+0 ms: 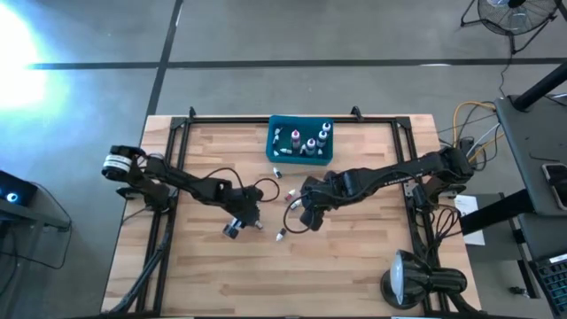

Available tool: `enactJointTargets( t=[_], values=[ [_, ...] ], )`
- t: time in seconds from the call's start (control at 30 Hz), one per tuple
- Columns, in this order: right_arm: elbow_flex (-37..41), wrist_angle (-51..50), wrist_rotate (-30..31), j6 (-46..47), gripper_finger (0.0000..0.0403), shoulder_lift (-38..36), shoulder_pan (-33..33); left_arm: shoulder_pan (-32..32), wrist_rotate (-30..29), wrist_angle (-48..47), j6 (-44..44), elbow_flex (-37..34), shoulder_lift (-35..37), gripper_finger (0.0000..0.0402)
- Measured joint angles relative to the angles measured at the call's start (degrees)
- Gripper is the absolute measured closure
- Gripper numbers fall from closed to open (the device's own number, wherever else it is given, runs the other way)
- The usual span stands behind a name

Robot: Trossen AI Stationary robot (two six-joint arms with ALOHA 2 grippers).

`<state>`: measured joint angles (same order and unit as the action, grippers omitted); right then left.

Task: Pick & Place food coloring
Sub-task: Put the small purple food coloring bottle into the blue bin

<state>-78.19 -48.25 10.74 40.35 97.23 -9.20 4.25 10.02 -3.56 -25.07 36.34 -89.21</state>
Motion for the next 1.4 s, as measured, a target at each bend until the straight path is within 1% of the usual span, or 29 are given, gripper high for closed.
enactJointTargets(
  t=[0.1,0.23,0.33,0.5,0.6,0.67,0.77,0.87,0.93,1.03,1.17,1.27,1.33,1.4],
  values=[
    [0.0,0.0,2.0,0.6,0.0202,0.0,0.0,0.1,-2.4,-0.4,-0.1,0.0,0.2,0.0335],
    [0.0,-0.2,7.4,1.3,0.0212,-1.6,0.0,-0.4,-3.9,-2.3,0.8,0.0,1.3,0.0359],
    [0.0,-2.3,11.4,1.7,0.0225,-3.5,0.1,-0.9,-5.0,-4.5,1.2,0.6,2.1,0.0373],
    [0.0,-6.4,19.3,4.4,0.0245,-8.0,0.2,-3.5,-11.5,-9.7,0.5,4.8,2.5,0.0378],
    [0.0,-9.7,22.6,7.2,0.0254,-11.3,0.8,-7.2,-15.1,-10.9,-0.2,8.9,3.0,0.0378],
    [0.0,-11.5,24.4,8.9,0.0258,-13.6,1.0,-10.8,-15.4,-11.9,-0.4,12.3,3.1,0.0378],
    [0.0,-13.7,27.9,11.0,0.0264,-17.0,1.0,-16.8,-13.9,-13.3,-0.4,19.1,3.1,0.0379],
    [0.4,-14.9,29.8,12.4,0.0266,-19.7,1.0,-22.9,-11.6,-14.1,-0.6,25.6,2.5,0.0379],
    [1.1,-15.1,30.7,12.5,0.0266,-21.1,1.0,-26.4,-10.4,-15.2,0.3,29.5,1.1,0.0379],
    [2.3,-15.0,32.2,12.1,0.0264,-22.5,1.0,-30.7,-9.9,-17.6,4.6,35.0,-2.8,0.0376],
    [4.1,-15.2,32.8,12.0,0.0259,-23.0,1.0,-33.3,-9.9,-21.2,8.8,42.4,-10.1,0.0358],
    [5.1,-15.0,32.8,12.0,0.0256,-22.8,1.0,-33.3,-9.6,-23.1,11.1,48.2,-15.9,0.0333],
    [5.9,-14.8,32.5,12.3,0.0255,-22.8,1.0,-33.3,-9.9,-26.5,11.7,52.0,-19.3,0.031],
    [6.8,-14.8,32.2,13.5,0.0254,-22.9,1.0,-33.3,-13.2,-30.1,11.2,55.3,-21.7,0.0285]
  ],
)
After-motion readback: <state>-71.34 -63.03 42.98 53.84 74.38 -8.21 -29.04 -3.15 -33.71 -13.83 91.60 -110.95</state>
